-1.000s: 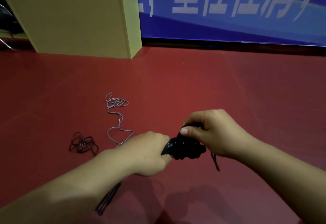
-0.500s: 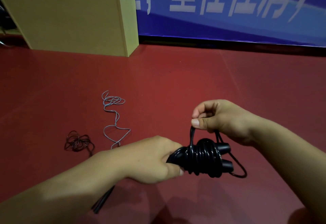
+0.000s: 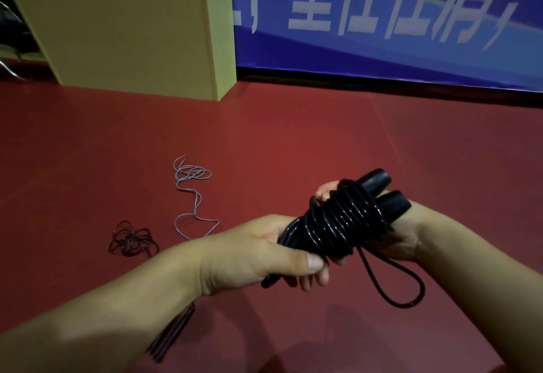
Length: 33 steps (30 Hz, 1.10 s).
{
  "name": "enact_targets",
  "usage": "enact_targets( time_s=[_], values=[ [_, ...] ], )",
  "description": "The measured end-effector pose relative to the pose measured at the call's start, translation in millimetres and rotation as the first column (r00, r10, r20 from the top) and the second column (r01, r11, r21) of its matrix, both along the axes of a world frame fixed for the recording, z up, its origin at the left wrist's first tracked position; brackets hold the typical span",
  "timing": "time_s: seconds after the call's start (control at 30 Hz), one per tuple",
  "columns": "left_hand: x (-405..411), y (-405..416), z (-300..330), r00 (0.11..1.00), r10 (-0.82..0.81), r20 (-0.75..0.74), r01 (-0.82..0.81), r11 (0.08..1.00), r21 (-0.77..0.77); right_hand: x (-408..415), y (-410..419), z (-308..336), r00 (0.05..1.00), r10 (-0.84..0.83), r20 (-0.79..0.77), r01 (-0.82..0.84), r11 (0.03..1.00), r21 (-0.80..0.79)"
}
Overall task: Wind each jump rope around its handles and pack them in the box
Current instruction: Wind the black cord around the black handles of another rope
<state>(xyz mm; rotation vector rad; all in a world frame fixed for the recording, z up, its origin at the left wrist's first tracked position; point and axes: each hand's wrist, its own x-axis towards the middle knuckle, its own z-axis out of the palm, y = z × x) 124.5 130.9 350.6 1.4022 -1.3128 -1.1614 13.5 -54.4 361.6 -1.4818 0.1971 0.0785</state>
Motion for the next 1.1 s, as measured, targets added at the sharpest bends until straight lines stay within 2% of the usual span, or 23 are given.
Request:
enact_targets(
  time_s=[0.07,0.2,0.27,0.47,0.53,0.6,0.67,0.7,0.87,1.1],
  values=[
    [-1,-1,3,0.998,0.06,-0.033,-0.061,0.998,-0.028,0,3,-6,0.999,0.011,-0.031,-0.016,0.985,-0.17],
    [4,-4,-2,0.955,0.295,-0.02,-0.296,0.953,-0.067,5,9,-11,0.974,-0.202,-0.099,0.186,0.971,-0.151],
    [7,-6,-5,0.927,0.374,0.027,-0.371,0.926,-0.063,7,12,-11,0.966,-0.229,-0.118,0.21,0.966,-0.151],
    [14,-9,-17,0.842,0.453,0.293,-0.466,0.884,-0.028,8,19,-15,0.97,-0.154,-0.189,0.103,0.962,-0.255],
    [18,-9,-20,0.782,0.483,0.394,-0.509,0.86,-0.044,8,23,-15,0.972,-0.105,-0.208,0.044,0.96,-0.277],
    [25,-8,-23,0.664,0.482,0.571,-0.549,0.833,-0.066,9,28,-15,0.978,-0.084,-0.193,0.019,0.949,-0.314],
    [28,-7,-24,0.556,0.444,0.703,-0.587,0.808,-0.047,10,32,-15,0.981,-0.119,-0.152,0.058,0.932,-0.357],
    [30,-7,-26,0.536,0.437,0.722,-0.602,0.797,-0.036,11,32,-14,0.981,-0.139,-0.135,0.079,0.924,-0.374],
    [33,-7,-24,0.579,0.462,0.672,-0.626,0.78,0.003,11,33,-10,0.976,-0.163,-0.146,0.086,0.898,-0.431],
    [29,-8,-19,0.71,0.562,0.424,-0.619,0.785,-0.005,11,34,-12,0.965,-0.204,-0.166,0.103,0.872,-0.478]
  ],
)
